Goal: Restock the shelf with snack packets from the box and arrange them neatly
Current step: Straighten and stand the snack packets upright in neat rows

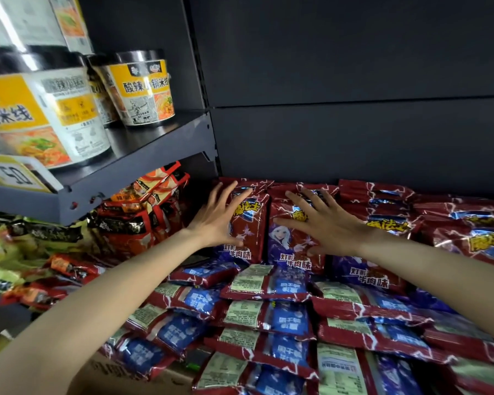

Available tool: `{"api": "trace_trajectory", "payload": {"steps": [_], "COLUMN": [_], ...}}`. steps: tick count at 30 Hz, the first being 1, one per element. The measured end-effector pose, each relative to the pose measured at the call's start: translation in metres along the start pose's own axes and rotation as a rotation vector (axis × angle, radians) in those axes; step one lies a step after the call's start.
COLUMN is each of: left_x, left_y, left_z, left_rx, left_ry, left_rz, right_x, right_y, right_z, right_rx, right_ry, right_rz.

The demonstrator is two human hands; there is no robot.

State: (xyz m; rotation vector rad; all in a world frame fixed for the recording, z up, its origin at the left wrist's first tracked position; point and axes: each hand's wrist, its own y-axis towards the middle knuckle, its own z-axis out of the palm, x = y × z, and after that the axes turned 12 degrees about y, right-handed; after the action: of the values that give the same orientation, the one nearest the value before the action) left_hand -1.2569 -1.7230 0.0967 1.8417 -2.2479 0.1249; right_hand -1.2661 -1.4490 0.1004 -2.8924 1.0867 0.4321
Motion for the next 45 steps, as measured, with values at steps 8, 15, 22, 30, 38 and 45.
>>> {"api": "trace_trajectory", "payload": {"steps": [8,15,22,30,38,45], "left_x": [0.000,0.017,0.014,-0.005,0.014,0.046], "left_y": [0.003,-0.002,-0.001,-0.032,-0.117,-0.115], "left_z": [-0.001,0.007,0.003,-0.033,-0.061,-0.041], "left_rx": [-0.109,-0.191,-0.169,-0.261,0.081,0.472], "left_ry": [-0.098,-0.113,0.005,-0.023,-0.237,-0.290], "left_rz": [0.025,0.100,0.113,-0.006,0.236,0.147], "right_x": [-0.003,0.003,-0.004,-0.011,0.045,0.072], "right_y": [-0.001,0.000,0.011,-0.006,-0.035,-0.017], "right_z": [-0.002,-0.002,-0.005,-0.017,-0.066,-0.058], "right_rx": [-0.023,-0.006,0.006,-0.121,0.092,0.293], "right_ry": [-0.014,0.009,-0.018,0.147,0.720,0.629], "right_rz": [-0.004,0.073,-0.012,-0.111,-0.164,-0.202]}}
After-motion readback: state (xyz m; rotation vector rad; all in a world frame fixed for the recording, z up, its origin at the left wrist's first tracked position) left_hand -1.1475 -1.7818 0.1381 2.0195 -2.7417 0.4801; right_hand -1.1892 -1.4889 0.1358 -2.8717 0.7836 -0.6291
